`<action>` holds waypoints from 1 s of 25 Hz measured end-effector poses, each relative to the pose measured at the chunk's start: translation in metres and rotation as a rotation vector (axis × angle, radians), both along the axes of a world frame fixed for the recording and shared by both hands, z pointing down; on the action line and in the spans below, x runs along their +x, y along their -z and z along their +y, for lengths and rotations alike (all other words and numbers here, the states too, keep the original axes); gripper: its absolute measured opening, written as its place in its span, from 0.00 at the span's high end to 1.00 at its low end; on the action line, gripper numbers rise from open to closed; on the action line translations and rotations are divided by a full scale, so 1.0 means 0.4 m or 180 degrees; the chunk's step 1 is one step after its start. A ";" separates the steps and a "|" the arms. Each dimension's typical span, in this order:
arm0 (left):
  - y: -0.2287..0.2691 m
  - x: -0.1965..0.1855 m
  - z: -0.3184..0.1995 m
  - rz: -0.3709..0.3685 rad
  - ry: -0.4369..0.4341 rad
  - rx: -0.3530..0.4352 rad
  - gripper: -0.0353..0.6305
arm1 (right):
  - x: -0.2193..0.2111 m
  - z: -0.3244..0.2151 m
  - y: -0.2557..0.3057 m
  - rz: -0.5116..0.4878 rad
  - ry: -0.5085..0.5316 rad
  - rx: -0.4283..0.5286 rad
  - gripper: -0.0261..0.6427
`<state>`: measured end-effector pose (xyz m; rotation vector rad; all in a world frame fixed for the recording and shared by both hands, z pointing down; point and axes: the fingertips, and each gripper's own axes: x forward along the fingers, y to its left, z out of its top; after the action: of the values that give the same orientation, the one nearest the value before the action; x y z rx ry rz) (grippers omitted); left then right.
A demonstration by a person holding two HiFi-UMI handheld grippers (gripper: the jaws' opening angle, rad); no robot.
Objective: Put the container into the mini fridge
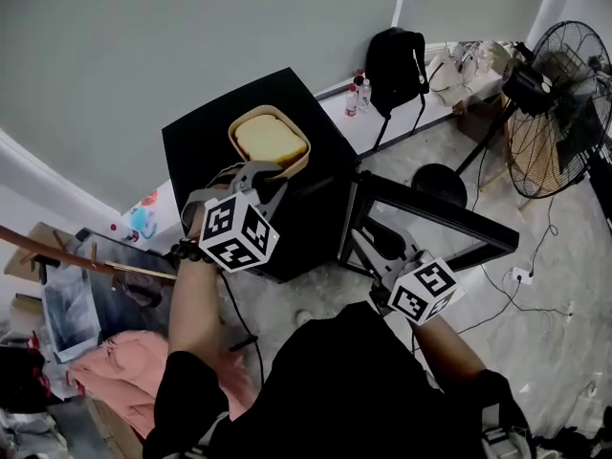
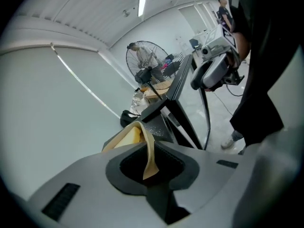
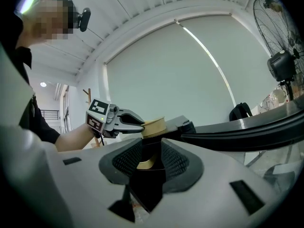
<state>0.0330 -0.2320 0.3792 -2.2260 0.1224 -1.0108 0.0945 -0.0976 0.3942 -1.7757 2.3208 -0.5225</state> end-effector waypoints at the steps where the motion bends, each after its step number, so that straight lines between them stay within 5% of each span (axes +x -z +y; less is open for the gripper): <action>1: 0.002 -0.005 0.012 -0.0004 -0.0076 -0.0062 0.86 | -0.004 -0.003 0.001 -0.0020 0.0025 -0.0001 0.75; 6: 0.010 -0.035 0.078 0.0059 -0.0275 -0.0182 0.87 | -0.033 -0.022 0.009 -0.0283 0.0223 -0.0003 0.75; 12: 0.019 -0.069 0.176 0.0184 -0.0393 -0.0289 0.87 | -0.100 -0.061 0.014 -0.1796 0.0817 -0.0257 0.57; 18: 0.021 -0.101 0.260 0.0255 -0.0375 -0.0353 0.87 | -0.125 -0.114 0.013 -0.2691 0.1026 -0.0427 0.50; 25: 0.015 -0.144 0.311 0.0392 -0.0139 -0.0427 0.88 | -0.171 -0.117 0.019 -0.2970 0.1327 -0.0486 0.50</action>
<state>-0.0245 -0.1075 0.3733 -2.4028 0.0615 -0.8812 0.0260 -0.1445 0.3866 -0.7559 1.9342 -1.2790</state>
